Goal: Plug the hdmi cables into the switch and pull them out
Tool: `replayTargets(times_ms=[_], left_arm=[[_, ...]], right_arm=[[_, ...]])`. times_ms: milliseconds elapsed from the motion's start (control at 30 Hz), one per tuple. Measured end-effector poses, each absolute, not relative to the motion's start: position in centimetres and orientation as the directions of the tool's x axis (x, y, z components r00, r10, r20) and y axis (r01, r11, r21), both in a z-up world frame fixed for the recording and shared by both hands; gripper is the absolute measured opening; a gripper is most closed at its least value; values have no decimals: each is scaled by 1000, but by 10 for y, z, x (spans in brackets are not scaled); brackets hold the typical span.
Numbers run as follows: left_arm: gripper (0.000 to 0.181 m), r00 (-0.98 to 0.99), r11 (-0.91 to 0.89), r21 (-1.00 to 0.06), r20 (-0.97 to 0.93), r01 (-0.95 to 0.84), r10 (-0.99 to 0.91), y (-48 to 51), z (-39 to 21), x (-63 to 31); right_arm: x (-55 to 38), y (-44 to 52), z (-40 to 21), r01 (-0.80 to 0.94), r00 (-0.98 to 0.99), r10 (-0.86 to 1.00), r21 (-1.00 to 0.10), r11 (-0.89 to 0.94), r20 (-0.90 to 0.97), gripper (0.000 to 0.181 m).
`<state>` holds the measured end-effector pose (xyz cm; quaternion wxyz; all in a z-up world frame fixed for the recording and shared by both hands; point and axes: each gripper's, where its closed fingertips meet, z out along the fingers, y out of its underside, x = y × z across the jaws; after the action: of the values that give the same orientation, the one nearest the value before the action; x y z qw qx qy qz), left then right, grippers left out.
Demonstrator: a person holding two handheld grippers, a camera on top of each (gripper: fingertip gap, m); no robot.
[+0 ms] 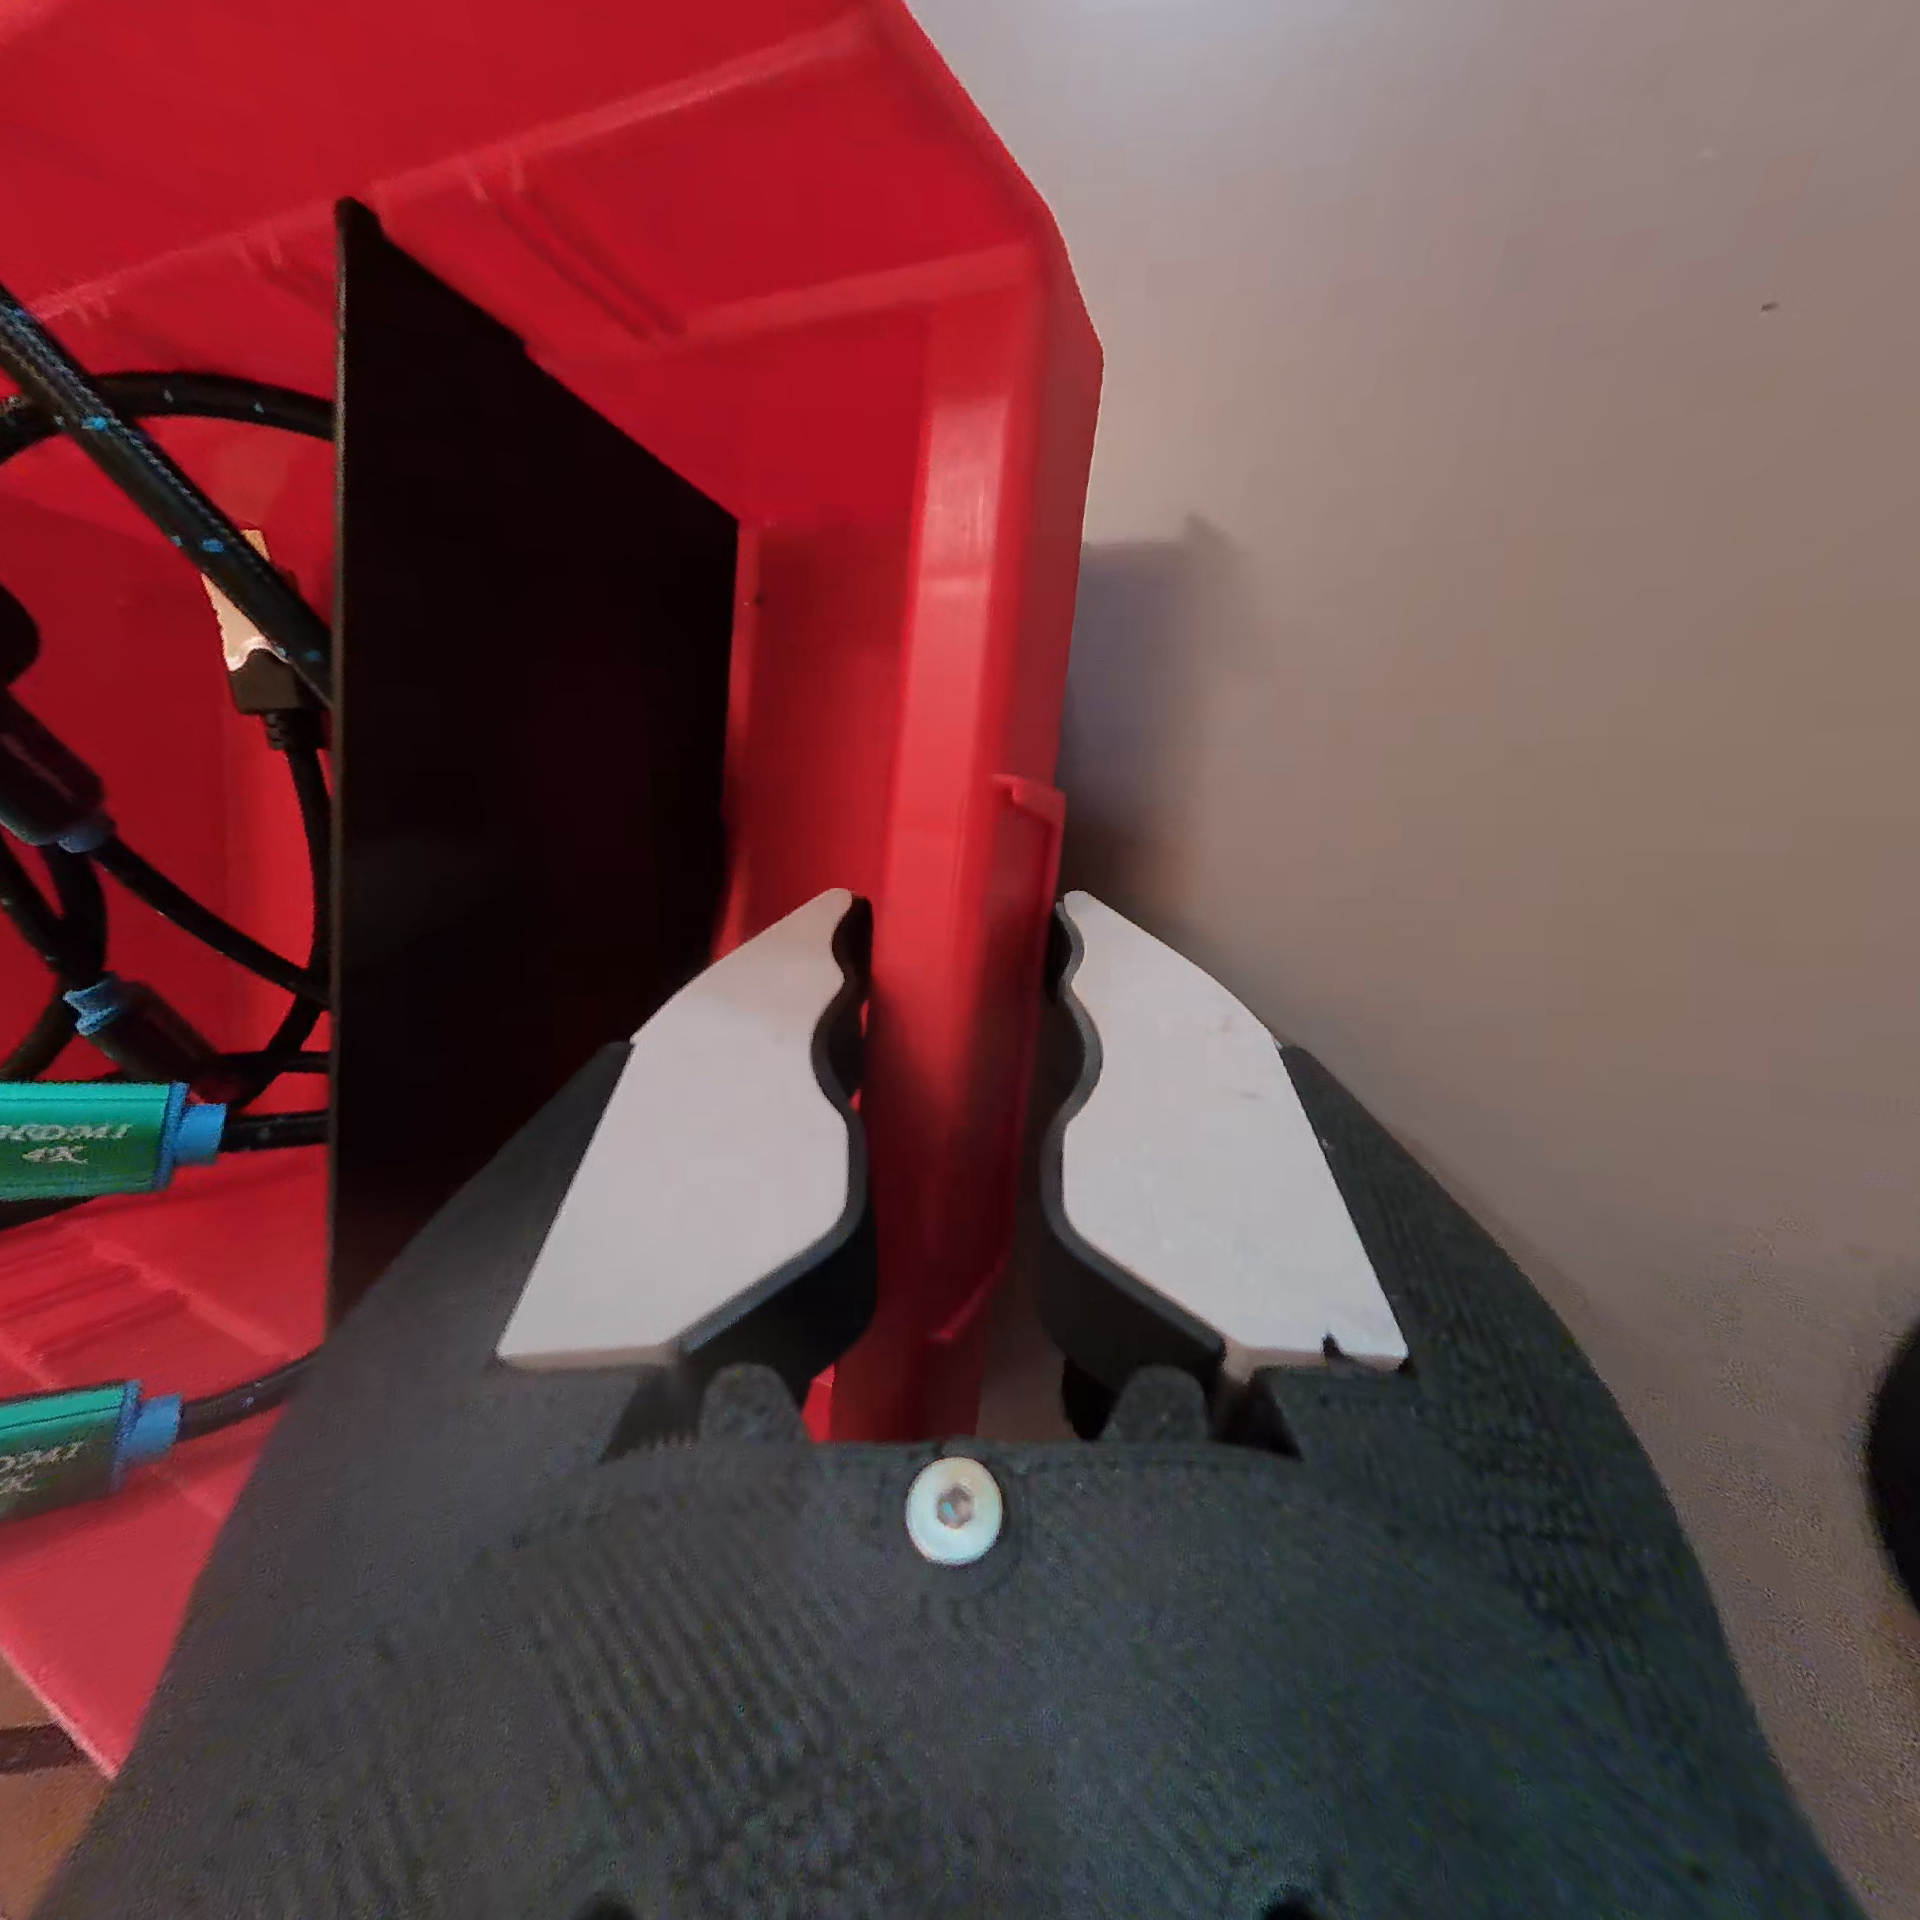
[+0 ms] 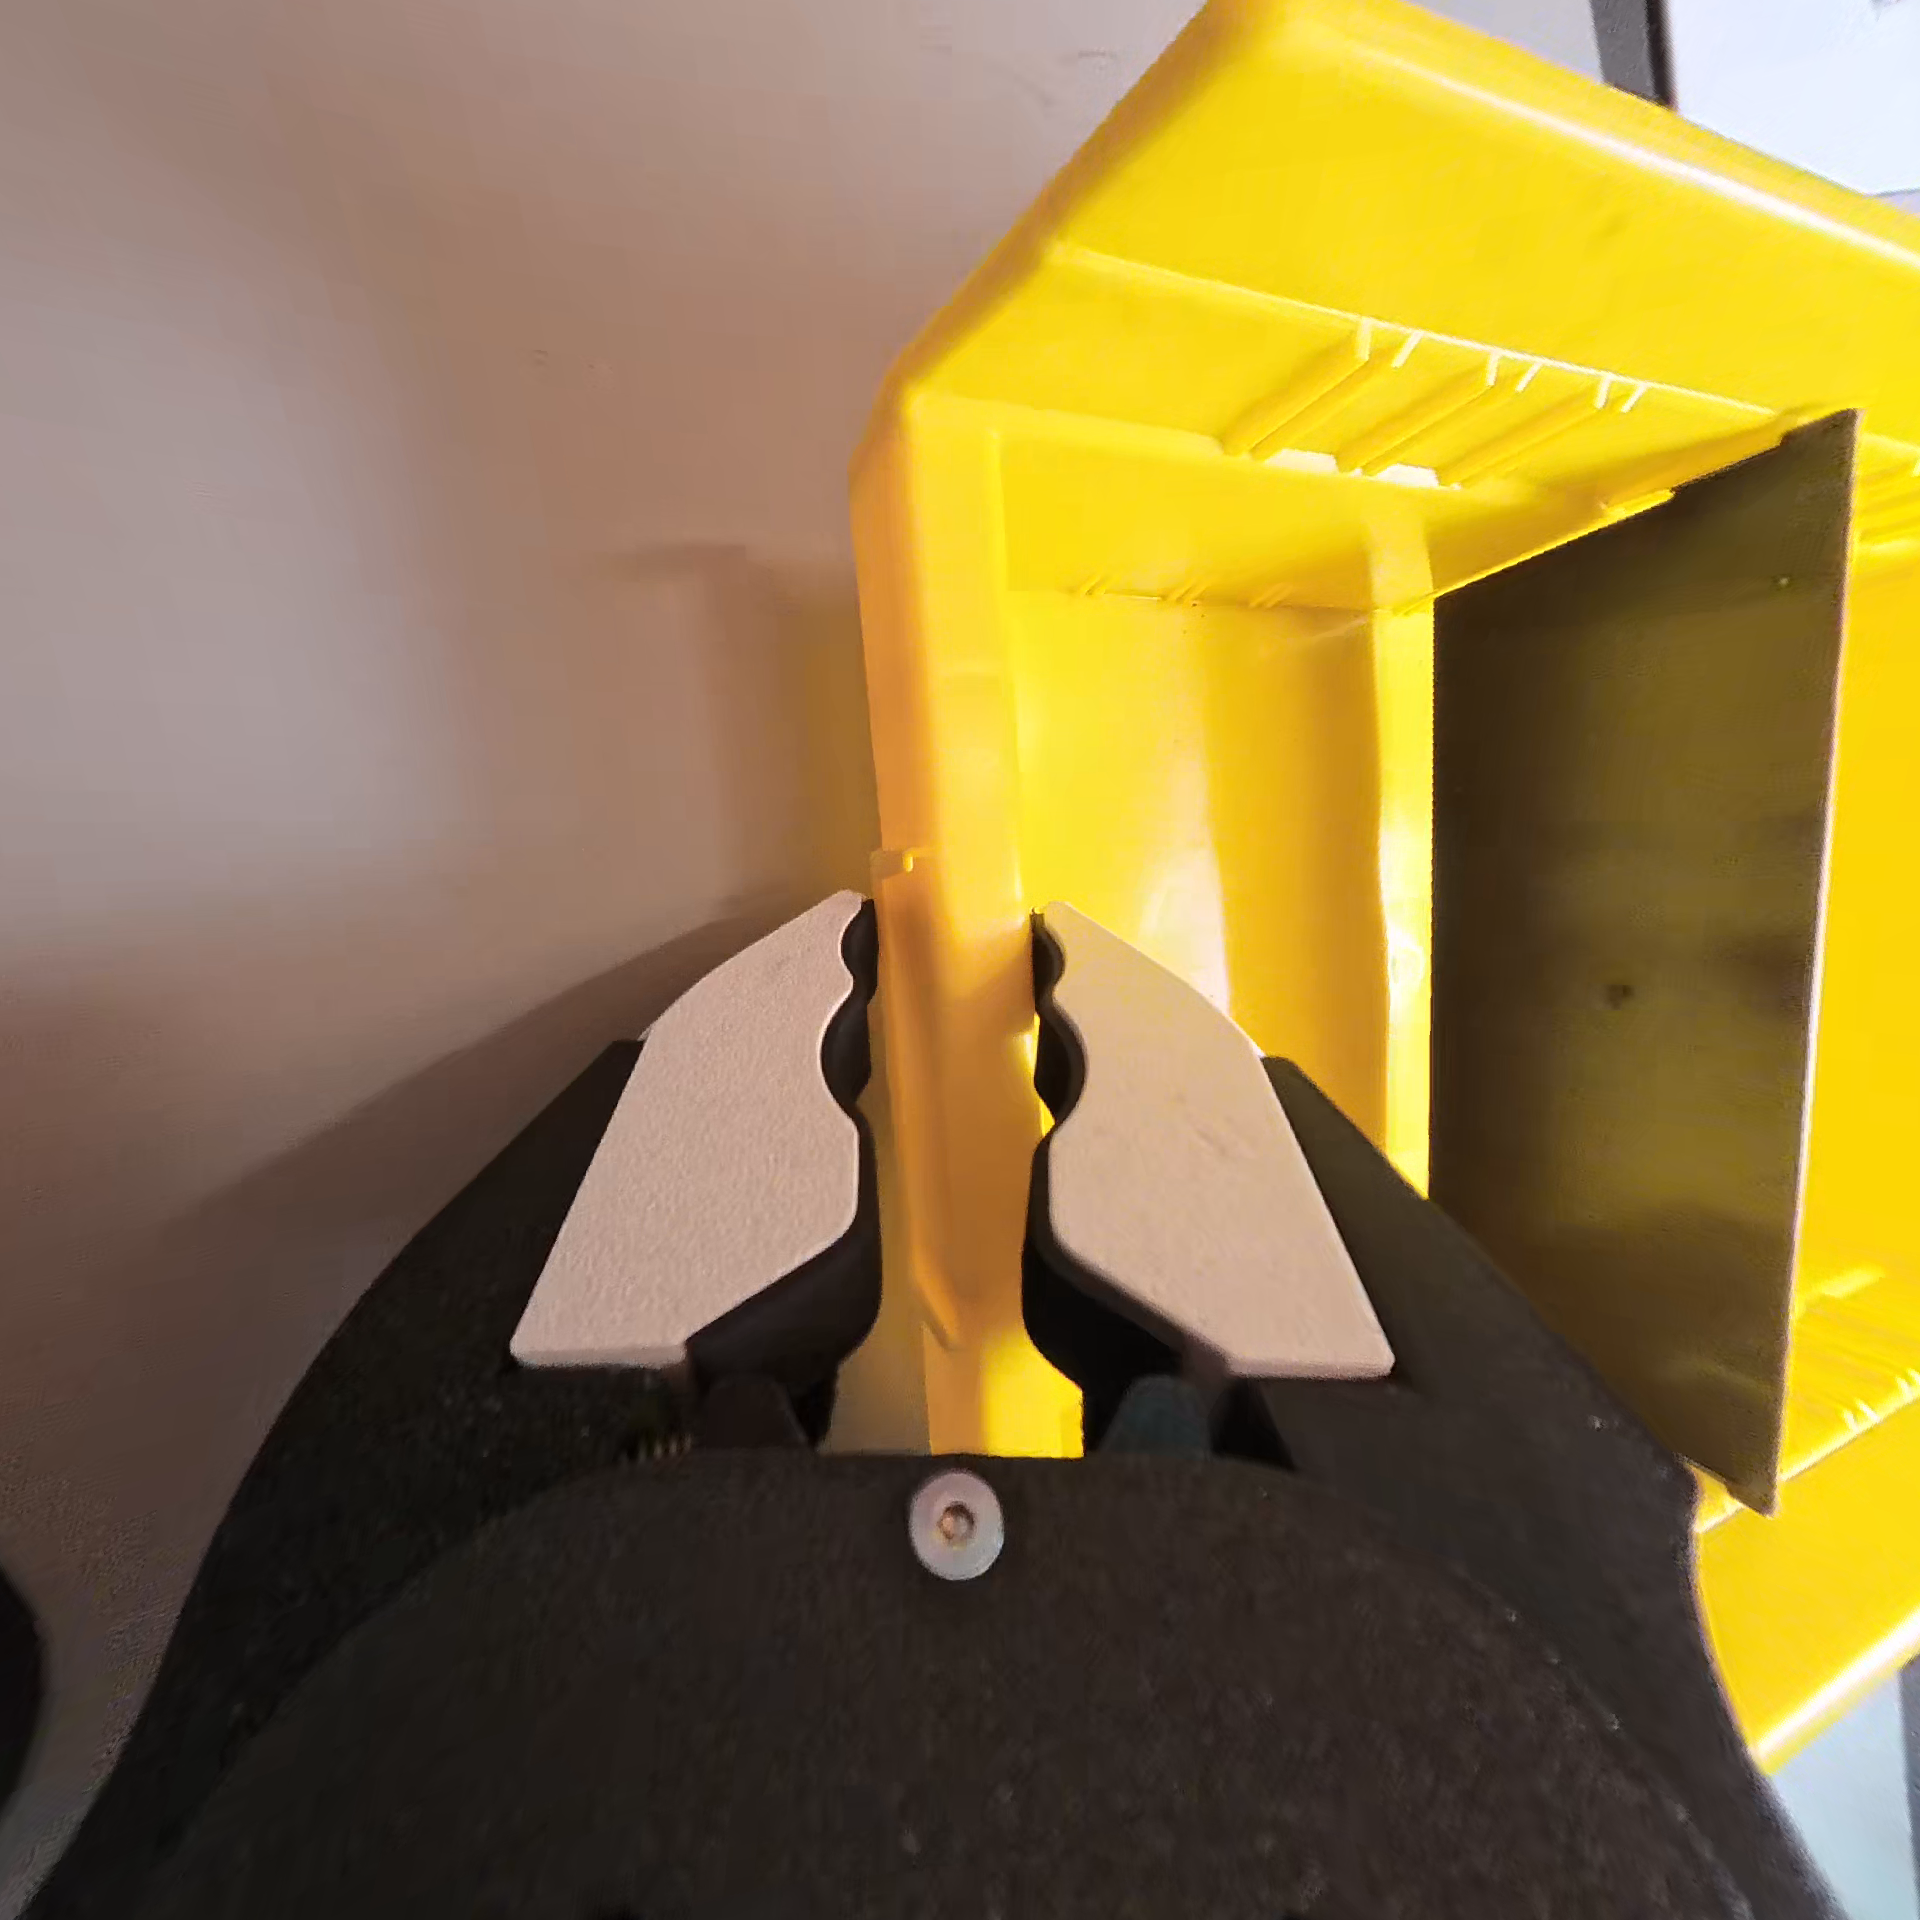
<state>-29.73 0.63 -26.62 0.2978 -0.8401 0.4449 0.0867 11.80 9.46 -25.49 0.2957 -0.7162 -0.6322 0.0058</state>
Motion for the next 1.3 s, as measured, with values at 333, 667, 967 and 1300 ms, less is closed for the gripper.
replayTargets(times_ms=[333,667,967,1300], left_arm=[[35,632,-452,-473,-352,-757,-690,42,-256,-302],[44,749,-410,-653,-398,-637,-530,101,-141,-338],[49,573,-573,-216,-591,-790,-568,177,-158,-383],[15,545,-553,-161,-526,-817,-652,181,-131,-372]], right_arm=[[117,140,-228,776,423,820,-621,-107,387,42],[81,109,-159,138,677,736,-982,-130,-2,41],[50,96,-196,257,619,775,-965,-51,124,34],[52,90,-199,233,599,795,-970,-62,94,28]])
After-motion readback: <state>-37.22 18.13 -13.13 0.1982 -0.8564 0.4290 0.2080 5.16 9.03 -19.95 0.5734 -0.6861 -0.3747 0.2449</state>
